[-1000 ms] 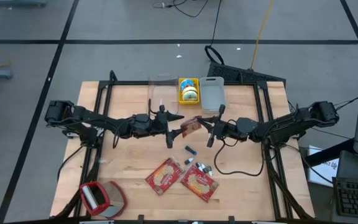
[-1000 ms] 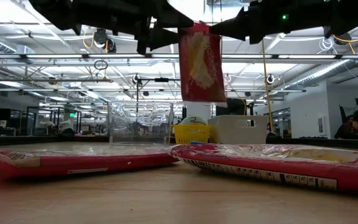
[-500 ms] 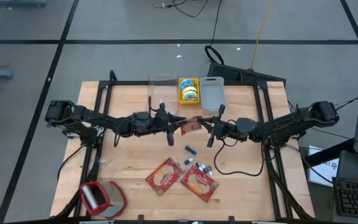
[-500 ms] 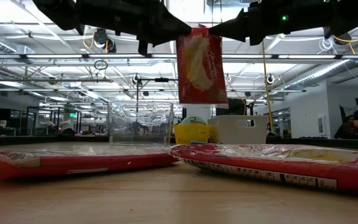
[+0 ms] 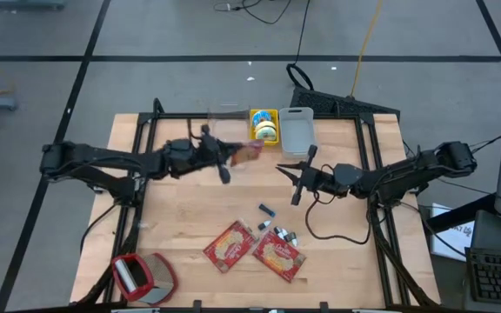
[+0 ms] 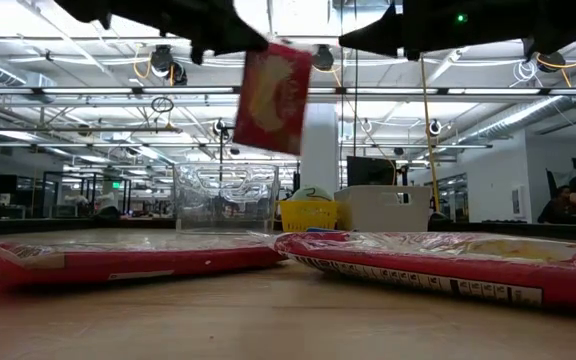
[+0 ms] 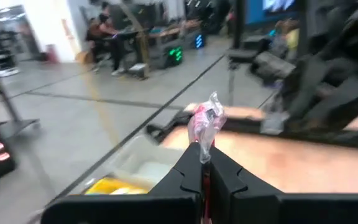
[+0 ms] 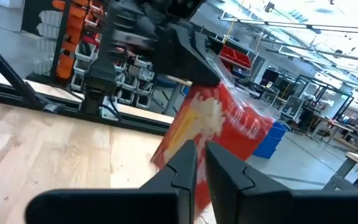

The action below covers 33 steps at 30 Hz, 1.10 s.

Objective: Pick & Place Food Item
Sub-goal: Put the right red popcorn bag into the clear bin

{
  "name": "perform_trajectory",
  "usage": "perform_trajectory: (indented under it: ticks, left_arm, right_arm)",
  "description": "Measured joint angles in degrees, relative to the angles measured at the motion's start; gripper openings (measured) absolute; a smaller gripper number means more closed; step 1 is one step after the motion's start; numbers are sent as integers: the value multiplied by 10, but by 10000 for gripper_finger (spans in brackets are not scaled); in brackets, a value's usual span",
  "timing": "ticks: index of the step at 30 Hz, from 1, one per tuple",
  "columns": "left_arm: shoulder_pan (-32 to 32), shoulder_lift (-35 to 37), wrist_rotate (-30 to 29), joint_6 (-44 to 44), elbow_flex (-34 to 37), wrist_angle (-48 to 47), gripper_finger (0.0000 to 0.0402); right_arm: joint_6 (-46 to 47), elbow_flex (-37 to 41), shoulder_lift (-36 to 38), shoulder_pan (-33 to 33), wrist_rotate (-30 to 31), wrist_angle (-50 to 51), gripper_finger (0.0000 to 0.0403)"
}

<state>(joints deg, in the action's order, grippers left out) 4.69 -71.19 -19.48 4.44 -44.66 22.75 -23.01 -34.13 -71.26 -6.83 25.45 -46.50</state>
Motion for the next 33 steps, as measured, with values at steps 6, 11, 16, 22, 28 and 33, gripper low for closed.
perform_trajectory:
  ticks: [6,11,16,22,28,33]
  left_arm:
    - [67,62,36,56,0,-56,2]
    - [153,66,146,58,0,-83,1]
    - [220,38,241,23,0,-102,1]
    - [260,2,300,-2,6,-89,0]
    - [279,-14,321,-43,73,11,0]
    - [300,-13,363,-82,140,127,0]
  right_arm:
    - [0,0,5,0,0,4,51]
    - [-1,0,5,0,0,20,64]
    - [-2,0,5,0,0,27,66]
    - [-6,0,5,0,0,31,65]
    - [-6,0,5,0,0,32,66]
    - [-6,0,5,0,0,33,66]
